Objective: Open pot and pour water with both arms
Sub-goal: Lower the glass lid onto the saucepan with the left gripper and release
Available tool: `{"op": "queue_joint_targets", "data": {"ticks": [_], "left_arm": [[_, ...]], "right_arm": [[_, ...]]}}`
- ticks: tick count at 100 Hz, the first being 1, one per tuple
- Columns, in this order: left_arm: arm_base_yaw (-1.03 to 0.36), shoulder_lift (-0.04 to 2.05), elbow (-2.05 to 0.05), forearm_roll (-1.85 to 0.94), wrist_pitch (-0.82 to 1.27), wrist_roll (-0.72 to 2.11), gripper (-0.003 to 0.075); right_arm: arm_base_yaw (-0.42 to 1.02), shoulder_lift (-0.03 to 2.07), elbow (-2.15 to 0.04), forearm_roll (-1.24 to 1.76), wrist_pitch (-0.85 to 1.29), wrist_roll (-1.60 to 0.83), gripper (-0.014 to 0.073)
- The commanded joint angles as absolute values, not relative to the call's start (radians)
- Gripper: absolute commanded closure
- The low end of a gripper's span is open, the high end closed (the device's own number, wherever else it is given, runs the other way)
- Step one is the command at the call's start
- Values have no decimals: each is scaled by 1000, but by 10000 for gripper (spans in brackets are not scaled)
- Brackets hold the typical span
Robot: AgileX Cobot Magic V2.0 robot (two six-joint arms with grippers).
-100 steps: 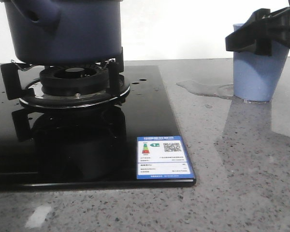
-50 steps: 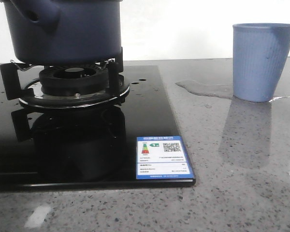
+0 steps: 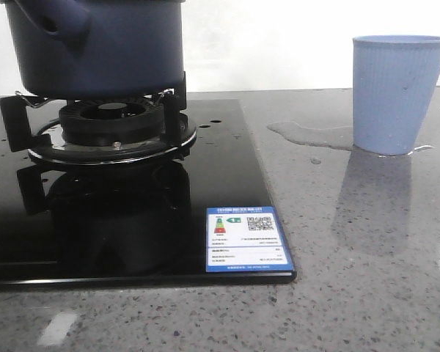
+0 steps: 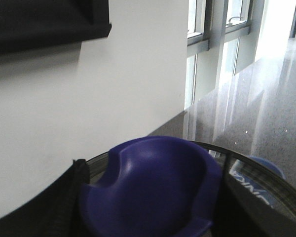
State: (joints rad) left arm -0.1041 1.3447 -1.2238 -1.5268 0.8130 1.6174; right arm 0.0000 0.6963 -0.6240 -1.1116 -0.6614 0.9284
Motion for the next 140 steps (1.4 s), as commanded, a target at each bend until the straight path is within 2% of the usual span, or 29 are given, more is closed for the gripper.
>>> {"op": "queue_joint_targets", "data": {"ticks": [1, 19, 48, 78, 97, 120, 140], "left_arm": [[-124, 1371, -1253, -1608, 808, 1630, 428], [-126, 1442, -1253, -1601, 801, 1630, 428], [-126, 1458, -1253, -1477, 740, 1630, 428], [-126, 1458, -1253, -1475, 686, 1630, 428], [-129, 1461, -1253, -1484, 694, 1630, 373], [-176, 1463, -1253, -1484, 651, 1659, 370], [-184, 1486, -1253, -1486, 559, 1655, 227]], "right_arm": [[-7, 645, -649, -1165, -656, 995, 661], [-7, 598, -649, -1219, -575, 1038, 662], [-7, 597, -649, -1238, -570, 1055, 662], [-7, 597, -649, -1238, -569, 1056, 661], [-7, 597, -649, -1238, -569, 1079, 661], [-7, 597, -649, -1238, -569, 1081, 662], [-7, 597, -649, -1238, -569, 1089, 661]]}}
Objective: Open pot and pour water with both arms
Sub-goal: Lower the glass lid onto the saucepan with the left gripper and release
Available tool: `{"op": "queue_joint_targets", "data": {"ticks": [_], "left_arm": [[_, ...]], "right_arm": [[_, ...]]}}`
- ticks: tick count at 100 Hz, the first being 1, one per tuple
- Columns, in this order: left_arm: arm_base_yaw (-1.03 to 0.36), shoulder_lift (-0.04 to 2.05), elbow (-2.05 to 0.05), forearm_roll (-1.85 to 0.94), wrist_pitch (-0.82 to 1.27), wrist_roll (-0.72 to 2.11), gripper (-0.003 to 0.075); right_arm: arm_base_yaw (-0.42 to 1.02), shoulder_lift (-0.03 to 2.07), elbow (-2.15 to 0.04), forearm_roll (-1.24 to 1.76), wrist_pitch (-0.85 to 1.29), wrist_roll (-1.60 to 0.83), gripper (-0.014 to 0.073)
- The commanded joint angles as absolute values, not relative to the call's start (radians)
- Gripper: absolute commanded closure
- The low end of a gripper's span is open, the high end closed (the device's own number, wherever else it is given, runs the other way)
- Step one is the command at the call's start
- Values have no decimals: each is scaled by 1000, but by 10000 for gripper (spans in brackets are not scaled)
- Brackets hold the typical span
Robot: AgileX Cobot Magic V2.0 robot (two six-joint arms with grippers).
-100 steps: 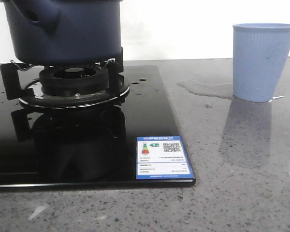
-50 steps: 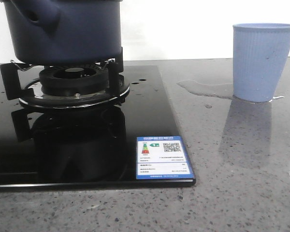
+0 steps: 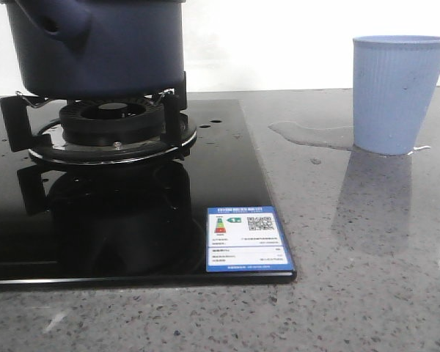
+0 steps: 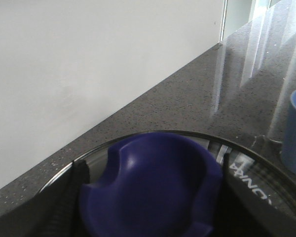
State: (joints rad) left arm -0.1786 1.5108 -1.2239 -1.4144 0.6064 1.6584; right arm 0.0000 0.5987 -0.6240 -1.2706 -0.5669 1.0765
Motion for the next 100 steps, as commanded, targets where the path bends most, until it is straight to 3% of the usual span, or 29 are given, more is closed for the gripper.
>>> {"op": "queue_joint_targets", "data": {"ticks": [1, 38, 69, 83, 100], "left_arm": [[-184, 1486, -1253, -1486, 557, 1655, 227], [-184, 1470, -1253, -1527, 556, 1653, 227], [-184, 1310, -1253, -1529, 562, 1653, 232], [-184, 1197, -1253, -1524, 562, 1594, 344], [-184, 1027, -1194, -1416, 562, 1429, 604]], "right_arm": [[-7, 597, -649, -1238, -569, 1091, 662], [-7, 597, -649, -1240, -569, 1122, 661], [-7, 597, -649, -1246, -565, 1122, 662], [12, 597, -648, -1251, -565, 1122, 662], [54, 597, -648, -1318, -567, 1123, 661]]}}
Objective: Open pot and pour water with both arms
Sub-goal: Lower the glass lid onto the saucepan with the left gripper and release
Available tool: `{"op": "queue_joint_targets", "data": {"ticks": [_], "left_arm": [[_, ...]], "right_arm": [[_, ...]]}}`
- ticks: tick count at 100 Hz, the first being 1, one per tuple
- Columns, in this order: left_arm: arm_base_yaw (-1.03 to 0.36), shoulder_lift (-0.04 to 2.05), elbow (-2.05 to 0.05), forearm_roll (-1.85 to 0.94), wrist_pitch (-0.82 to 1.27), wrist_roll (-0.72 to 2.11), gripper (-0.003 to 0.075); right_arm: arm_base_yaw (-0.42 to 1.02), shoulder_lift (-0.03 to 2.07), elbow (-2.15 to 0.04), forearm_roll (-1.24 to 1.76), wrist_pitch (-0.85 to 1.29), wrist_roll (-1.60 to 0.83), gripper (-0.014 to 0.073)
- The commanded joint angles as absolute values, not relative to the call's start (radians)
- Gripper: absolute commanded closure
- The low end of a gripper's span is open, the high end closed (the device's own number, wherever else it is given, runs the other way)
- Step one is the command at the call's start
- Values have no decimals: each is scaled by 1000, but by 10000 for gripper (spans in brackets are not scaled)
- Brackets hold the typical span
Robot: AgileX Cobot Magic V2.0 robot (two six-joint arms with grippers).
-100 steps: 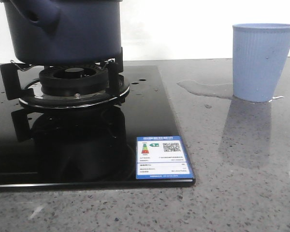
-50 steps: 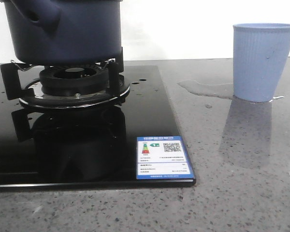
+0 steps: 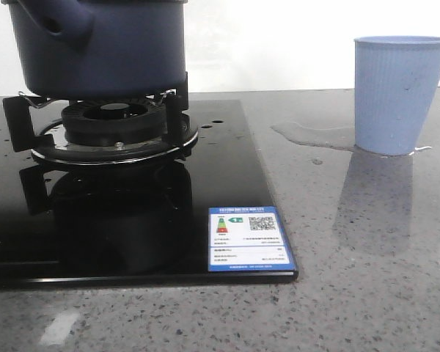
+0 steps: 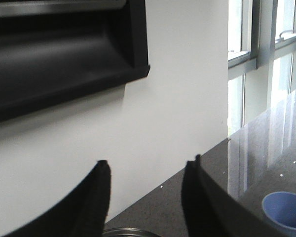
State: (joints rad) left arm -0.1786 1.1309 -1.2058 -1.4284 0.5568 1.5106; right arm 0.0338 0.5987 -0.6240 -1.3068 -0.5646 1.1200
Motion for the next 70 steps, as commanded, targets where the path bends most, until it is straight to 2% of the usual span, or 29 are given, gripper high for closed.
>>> {"op": "queue_joint_targets", "data": {"ticks": [1, 9, 17, 28, 46, 58, 70], "left_arm": [[-184, 1018, -1188, -1413, 562, 1427, 613], [-184, 909, -1099, -1374, 562, 1414, 696], [-184, 788, -988, -1338, 552, 1412, 729], [-184, 575, -801, -1315, 509, 1391, 732], [-184, 219, -536, -1249, 404, 1219, 735], [-184, 63, -425, -1165, 396, 1134, 740], [-184, -7, -363, -1100, 392, 1021, 740]], "right_arm": [[59, 597, -648, -1327, -567, 1124, 662], [90, 597, -648, -1377, -567, 1162, 661], [128, 597, -647, -1450, -569, 1230, 661], [185, 583, -624, -1540, -527, 1298, 661], [250, 464, -515, -1540, -333, 1332, 660], [256, 347, -423, -1540, -325, 1367, 661], [256, 223, -328, -1540, -328, 1479, 661]]}}
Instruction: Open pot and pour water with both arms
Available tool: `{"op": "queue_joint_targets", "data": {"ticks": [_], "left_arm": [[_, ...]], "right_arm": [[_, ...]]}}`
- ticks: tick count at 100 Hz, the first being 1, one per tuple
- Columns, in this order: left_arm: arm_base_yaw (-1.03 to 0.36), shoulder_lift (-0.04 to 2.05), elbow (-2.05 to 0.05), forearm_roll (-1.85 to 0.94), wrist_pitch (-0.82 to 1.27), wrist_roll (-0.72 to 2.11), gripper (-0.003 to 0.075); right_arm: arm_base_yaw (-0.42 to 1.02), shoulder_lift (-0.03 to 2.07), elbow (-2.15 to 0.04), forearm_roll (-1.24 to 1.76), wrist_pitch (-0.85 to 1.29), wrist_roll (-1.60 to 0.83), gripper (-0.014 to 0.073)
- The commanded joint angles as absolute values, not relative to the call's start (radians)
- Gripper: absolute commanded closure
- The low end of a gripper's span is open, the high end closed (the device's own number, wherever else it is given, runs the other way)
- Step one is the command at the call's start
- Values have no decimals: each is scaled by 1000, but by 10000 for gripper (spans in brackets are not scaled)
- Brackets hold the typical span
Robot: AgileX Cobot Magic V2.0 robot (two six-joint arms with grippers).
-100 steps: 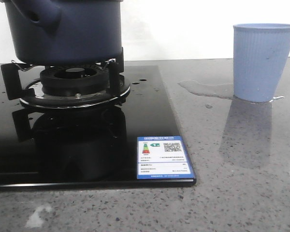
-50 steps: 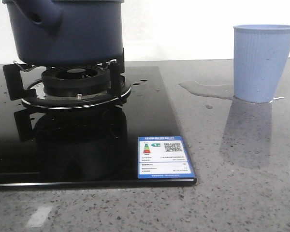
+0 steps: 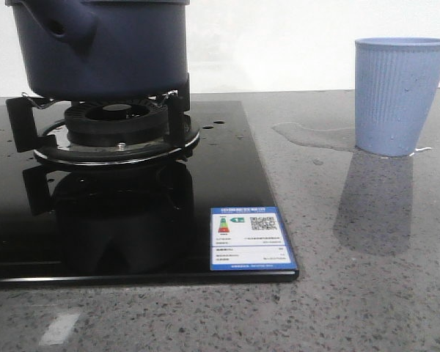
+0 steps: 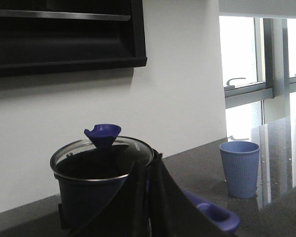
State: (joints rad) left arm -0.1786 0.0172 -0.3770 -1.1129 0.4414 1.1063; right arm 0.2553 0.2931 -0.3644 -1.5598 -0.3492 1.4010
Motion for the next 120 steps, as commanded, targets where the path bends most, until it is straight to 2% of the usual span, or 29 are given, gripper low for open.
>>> {"op": "queue_joint_targets", "data": {"ticks": [1, 21, 34, 54, 101, 120], "left_arm": [[-184, -9, -360, -1100, 392, 1021, 740], [-184, -24, -338, -1144, 410, 1021, 740], [-184, -24, -338, -1192, 438, 1021, 740], [-184, -24, -338, -1192, 436, 1021, 740], [-184, -24, -338, -1184, 436, 1024, 740], [-184, -24, -338, -965, 420, 1024, 740]], "right_arm": [[256, 209, -317, -1540, -328, 1488, 661], [256, 33, -208, -1540, -341, 1499, 661], [256, -27, -208, -1540, -441, 1499, 661], [256, -25, -208, -1545, -582, 1499, 661], [256, -25, -208, -1545, -565, 1499, 661], [256, -25, -208, -1545, -567, 1499, 661]]}}
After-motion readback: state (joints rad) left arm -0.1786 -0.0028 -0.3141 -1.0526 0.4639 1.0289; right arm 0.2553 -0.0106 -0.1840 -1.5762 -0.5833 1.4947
